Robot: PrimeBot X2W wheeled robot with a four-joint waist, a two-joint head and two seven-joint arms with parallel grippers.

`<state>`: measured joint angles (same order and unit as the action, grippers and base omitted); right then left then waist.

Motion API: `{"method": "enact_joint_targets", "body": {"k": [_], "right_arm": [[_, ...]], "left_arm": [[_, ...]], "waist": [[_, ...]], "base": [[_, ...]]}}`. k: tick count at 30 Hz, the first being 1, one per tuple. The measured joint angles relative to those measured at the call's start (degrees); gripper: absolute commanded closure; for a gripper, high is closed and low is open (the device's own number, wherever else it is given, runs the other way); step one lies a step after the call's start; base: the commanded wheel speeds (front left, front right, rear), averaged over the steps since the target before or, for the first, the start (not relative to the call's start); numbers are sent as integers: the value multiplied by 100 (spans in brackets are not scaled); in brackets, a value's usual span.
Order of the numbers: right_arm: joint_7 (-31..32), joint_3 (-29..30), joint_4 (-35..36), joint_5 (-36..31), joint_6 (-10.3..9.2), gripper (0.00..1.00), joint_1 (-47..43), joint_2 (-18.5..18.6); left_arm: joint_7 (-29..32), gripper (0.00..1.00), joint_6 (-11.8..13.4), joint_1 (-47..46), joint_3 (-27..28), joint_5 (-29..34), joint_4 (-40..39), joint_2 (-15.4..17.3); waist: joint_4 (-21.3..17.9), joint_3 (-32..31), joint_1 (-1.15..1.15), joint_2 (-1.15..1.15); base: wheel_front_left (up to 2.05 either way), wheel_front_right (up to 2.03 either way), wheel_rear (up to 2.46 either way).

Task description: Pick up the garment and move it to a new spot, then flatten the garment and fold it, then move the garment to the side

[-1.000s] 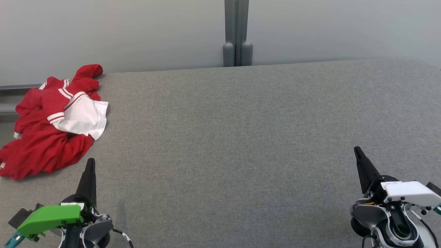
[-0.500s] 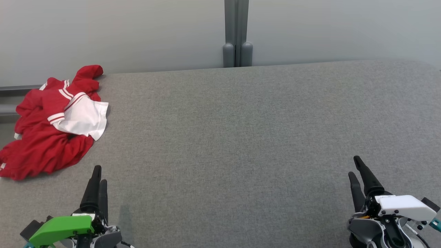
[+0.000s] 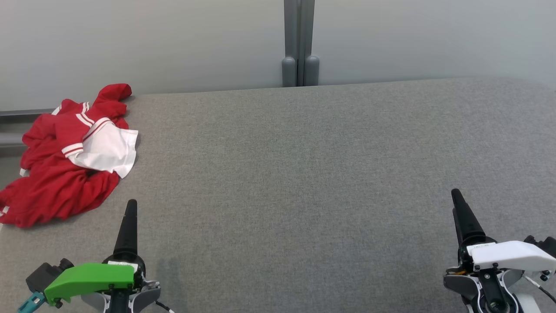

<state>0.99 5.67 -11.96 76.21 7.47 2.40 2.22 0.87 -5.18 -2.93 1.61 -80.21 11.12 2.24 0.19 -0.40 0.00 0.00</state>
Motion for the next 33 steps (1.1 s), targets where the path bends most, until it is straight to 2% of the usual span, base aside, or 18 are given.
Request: {"method": "enact_joint_targets", "body": {"k": [19, 30, 33], "right_arm": [[-410, -269, 397, -2287, 0, 0, -190, 11], [-617, -455, 372, -3282, 0, 0, -221, 16], [-669, -505, 313, -3526, 0, 0, -240, 19]], "left_arm": [[-401, 0, 377, 129, -577, 2386, -275, 8], [-608, 0, 487, 185, -859, 3428, -171, 14], [-660, 0, 531, 203, -896, 3550, -142, 15]], "waist": [[45, -39, 0, 0], [68, -68, 0, 0], [65, -72, 0, 0]], "base": [[0, 0, 0], [0, 0, 0], [0, 0, 0]]}}
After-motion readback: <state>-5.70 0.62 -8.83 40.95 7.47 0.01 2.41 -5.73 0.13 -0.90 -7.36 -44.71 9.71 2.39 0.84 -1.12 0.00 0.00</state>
